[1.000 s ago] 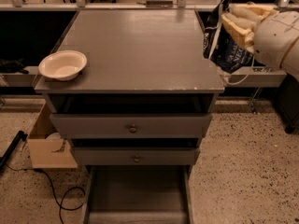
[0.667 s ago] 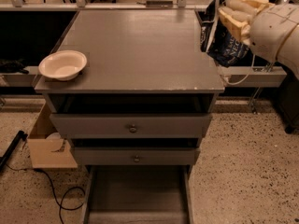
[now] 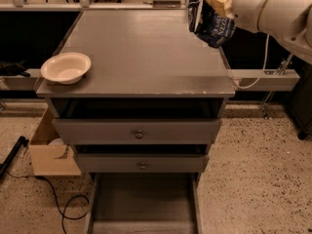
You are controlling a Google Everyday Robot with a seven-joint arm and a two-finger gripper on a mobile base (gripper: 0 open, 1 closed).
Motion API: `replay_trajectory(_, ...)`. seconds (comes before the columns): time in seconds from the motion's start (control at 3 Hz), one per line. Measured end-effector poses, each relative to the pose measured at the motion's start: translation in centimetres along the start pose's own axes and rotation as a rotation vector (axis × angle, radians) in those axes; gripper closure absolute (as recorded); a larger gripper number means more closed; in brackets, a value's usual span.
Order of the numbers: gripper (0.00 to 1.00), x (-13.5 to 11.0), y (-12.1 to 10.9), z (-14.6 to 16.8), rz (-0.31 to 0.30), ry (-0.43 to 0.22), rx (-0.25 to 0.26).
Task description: Pick blue chip bag from bottom drawer and place on counter
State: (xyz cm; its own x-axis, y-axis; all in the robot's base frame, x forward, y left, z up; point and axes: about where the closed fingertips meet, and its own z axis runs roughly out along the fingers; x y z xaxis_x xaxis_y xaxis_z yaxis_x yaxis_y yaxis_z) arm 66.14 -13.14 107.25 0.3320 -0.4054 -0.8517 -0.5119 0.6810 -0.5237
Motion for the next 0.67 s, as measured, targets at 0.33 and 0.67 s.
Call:
replay_trajectory(0.33,1.00,0.2,0.1,3.1,0.019,0.000,-0.036)
replay_trajectory(0.67,1.00,0.3,2.5,5.7,0.148,-0.007,-0.108)
